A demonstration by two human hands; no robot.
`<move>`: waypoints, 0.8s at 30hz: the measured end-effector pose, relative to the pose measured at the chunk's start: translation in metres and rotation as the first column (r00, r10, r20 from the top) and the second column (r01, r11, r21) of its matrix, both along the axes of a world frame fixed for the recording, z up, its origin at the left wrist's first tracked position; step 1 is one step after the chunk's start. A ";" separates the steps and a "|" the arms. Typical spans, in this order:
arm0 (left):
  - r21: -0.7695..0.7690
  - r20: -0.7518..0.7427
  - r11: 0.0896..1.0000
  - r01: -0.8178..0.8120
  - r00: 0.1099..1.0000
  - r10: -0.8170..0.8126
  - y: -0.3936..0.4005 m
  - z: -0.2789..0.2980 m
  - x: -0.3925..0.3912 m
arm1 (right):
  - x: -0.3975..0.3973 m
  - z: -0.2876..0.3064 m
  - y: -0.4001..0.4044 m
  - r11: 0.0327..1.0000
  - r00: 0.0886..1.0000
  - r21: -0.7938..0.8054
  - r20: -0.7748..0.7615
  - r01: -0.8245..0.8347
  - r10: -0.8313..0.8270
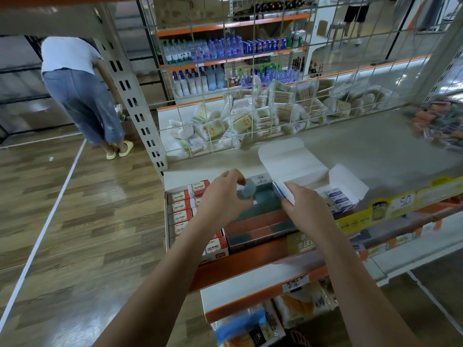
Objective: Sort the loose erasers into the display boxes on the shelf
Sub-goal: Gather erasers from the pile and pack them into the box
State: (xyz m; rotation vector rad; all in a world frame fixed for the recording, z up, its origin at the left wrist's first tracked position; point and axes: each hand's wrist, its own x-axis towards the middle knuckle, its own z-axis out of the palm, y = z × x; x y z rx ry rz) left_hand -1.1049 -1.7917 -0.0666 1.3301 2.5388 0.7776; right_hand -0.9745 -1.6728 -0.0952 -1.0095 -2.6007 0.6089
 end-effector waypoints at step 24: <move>-0.092 -0.408 0.991 0.098 0.904 -0.128 0.005 -0.023 0.008 | 0.001 -0.004 0.000 1.000 0.999 0.023 -0.036 0.000 0.001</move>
